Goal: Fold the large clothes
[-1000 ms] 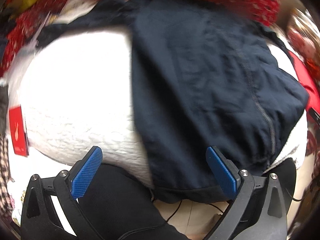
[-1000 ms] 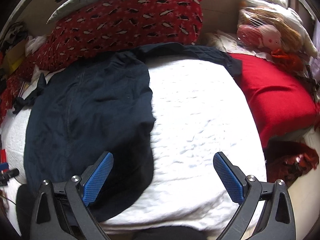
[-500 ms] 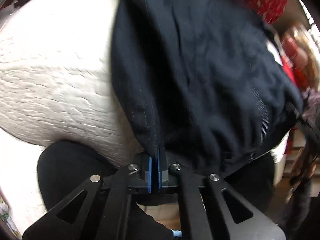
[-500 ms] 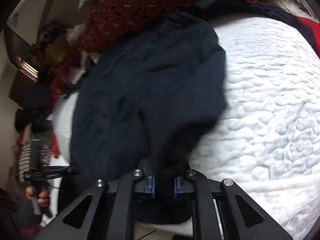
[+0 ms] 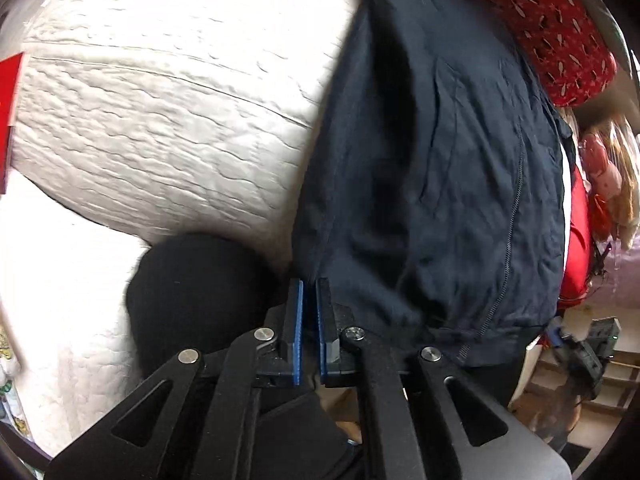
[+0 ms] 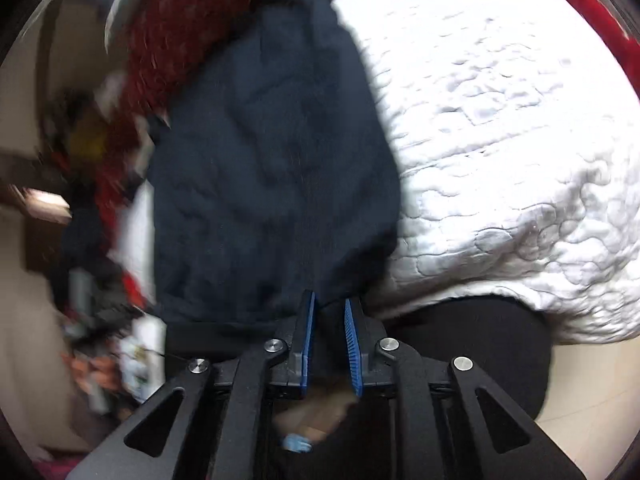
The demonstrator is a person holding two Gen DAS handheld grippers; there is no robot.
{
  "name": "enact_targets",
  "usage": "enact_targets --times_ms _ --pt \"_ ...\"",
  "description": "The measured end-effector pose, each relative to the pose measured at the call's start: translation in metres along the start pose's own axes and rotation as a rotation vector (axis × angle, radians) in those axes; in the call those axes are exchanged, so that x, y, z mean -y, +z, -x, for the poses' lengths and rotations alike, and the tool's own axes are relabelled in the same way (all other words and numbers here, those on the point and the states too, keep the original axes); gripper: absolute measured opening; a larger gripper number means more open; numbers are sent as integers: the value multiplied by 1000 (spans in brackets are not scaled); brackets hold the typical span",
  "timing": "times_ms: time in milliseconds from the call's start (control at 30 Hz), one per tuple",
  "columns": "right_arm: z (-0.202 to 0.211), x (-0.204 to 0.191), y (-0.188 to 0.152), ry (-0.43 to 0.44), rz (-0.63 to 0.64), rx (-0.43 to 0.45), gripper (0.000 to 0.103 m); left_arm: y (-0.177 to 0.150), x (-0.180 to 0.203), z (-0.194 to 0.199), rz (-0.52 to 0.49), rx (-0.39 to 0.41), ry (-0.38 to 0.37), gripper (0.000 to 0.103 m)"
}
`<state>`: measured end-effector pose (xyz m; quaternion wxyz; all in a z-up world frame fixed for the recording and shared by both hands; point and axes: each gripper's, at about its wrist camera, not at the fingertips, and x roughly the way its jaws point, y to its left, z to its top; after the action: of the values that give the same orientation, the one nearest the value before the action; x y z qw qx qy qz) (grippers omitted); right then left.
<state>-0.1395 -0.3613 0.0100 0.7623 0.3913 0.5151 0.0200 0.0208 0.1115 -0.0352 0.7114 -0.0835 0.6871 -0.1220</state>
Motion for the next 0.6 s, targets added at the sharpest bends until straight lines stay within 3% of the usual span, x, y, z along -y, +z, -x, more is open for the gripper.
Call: enact_targets --times_ms 33,67,100,167,267,333,367,433,467,500,567,600 --pt "10 4 2 -7 2 59 33 0 -1 3 -3 11 -1 4" --pt "17 6 4 -27 22 110 52 0 3 5 -8 16 -6 4" --pt "22 6 5 -44 47 142 62 2 7 8 -17 19 -9 4" --pt "19 4 8 -60 128 147 63 2 19 14 -46 31 -15 4" --pt "-14 -1 11 -56 222 72 63 6 41 15 -92 29 -21 6" --pt "-19 -17 14 60 208 15 61 8 56 11 -109 11 -22 6" --pt "-17 -28 18 196 199 20 60 7 59 9 -118 2 -30 6" --pt "8 -50 24 408 233 97 60 5 70 6 -142 -5 -35 7" --pt "23 -59 25 455 262 154 60 4 75 3 -154 -7 -27 10" --pt "31 -64 27 441 282 187 70 3 79 -1 -165 -10 -17 12" --pt "36 -66 31 251 321 204 81 3 83 -10 -173 -28 2 16" --pt "32 -60 31 143 335 185 81 4 84 -15 -169 -43 2 16"
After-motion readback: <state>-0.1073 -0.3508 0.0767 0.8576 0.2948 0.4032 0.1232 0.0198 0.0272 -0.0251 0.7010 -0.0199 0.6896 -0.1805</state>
